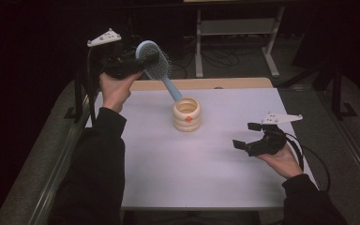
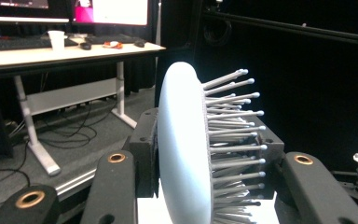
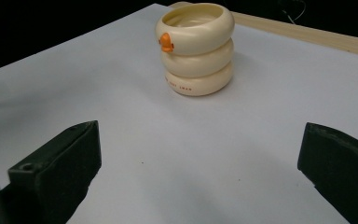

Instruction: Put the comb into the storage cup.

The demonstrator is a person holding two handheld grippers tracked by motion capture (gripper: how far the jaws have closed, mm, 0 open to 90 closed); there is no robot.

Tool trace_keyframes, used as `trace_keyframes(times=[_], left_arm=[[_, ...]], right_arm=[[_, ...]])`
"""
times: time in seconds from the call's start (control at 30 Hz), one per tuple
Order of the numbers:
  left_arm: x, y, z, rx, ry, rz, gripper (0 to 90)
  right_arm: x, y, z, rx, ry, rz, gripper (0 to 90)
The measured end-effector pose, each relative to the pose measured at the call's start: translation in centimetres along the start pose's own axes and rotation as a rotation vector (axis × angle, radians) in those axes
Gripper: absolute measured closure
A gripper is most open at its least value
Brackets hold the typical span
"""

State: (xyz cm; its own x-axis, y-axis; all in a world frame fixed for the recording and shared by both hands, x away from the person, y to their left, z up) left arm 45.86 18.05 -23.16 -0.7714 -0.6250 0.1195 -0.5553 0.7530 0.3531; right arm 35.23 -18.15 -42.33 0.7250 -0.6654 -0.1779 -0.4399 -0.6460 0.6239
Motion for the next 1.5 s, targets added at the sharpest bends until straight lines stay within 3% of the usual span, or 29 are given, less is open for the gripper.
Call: trace_keyframes(times=[0.23, 0.33, 0.53, 0.67, 1.0, 1.5], left_arm=[[-0.4, -1.4, 0.4, -0.011, -0.003, 0.000, 55.3], [-0.5, -1.9, 0.5, -0.010, 0.009, 0.022, 55.2], [-0.9, -2.9, 1.2, -0.027, 0.004, 0.007, 55.1], [-1.2, -3.4, 1.6, -0.013, 0.024, 0.019, 55.1], [-1.8, -5.2, 3.0, -0.052, 0.050, 0.025, 55.1], [-1.9, -7.3, 4.5, -0.100, 0.057, 0.016, 55.0]], right_arm=[[0.2, 0.4, 1.5, 0.006, -0.016, 0.016, 0.0], [0.5, 0.5, 1.9, 0.011, -0.021, 0.022, 0.0], [0.5, 0.8, 2.6, 0.024, -0.013, 0.051, 0.0], [0.6, 1.0, 2.8, 0.030, -0.009, 0.058, 0.0], [0.9, 1.3, 3.2, 0.044, -0.024, 0.062, 0.0], [0.8, 1.5, 3.4, 0.048, -0.015, 0.069, 0.0]])
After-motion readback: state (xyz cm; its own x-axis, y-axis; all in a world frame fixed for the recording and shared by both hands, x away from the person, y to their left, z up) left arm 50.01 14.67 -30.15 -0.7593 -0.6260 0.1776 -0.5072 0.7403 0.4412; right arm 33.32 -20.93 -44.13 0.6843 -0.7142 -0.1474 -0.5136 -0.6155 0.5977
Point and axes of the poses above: each handheld gripper's, and its own axes: y roughly backward along the jaws, z roughly out of its underside, x roughly to its right, the point moved 5 cm from there along -y, roughly forward along the jaws, and after that the axes turned 11 degrees about -x, right-handed, at the moved point
